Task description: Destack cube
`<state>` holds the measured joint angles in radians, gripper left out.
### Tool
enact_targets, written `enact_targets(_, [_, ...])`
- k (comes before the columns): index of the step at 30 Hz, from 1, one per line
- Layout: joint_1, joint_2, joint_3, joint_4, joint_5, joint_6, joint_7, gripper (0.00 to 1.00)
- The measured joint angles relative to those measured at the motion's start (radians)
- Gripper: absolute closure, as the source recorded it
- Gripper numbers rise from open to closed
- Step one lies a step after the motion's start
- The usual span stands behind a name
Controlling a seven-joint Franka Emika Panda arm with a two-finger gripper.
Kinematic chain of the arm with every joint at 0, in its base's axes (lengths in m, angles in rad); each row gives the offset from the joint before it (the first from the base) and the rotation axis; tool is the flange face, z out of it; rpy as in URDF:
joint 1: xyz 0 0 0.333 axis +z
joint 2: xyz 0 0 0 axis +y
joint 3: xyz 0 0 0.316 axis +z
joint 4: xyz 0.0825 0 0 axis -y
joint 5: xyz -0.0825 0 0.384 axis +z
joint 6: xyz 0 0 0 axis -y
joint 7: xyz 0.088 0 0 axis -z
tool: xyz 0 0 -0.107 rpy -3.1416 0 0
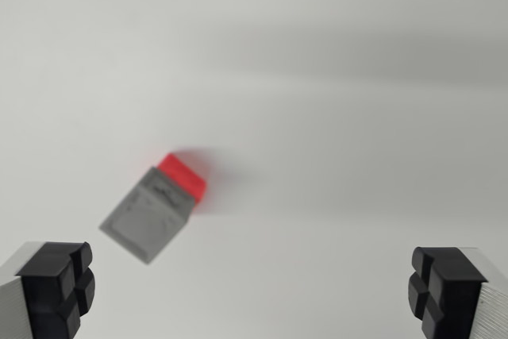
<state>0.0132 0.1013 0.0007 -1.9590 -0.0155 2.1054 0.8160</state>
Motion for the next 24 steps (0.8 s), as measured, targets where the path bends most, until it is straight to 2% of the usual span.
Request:
enact_targets(13, [0.011, -0.003, 0.0, -0.039, 0.0, 0.029, 0.067, 0.0])
enact_targets(24, [0.031, -0.012, 0.001, -0.106, 0.0, 0.08, 0.187, 0.0])
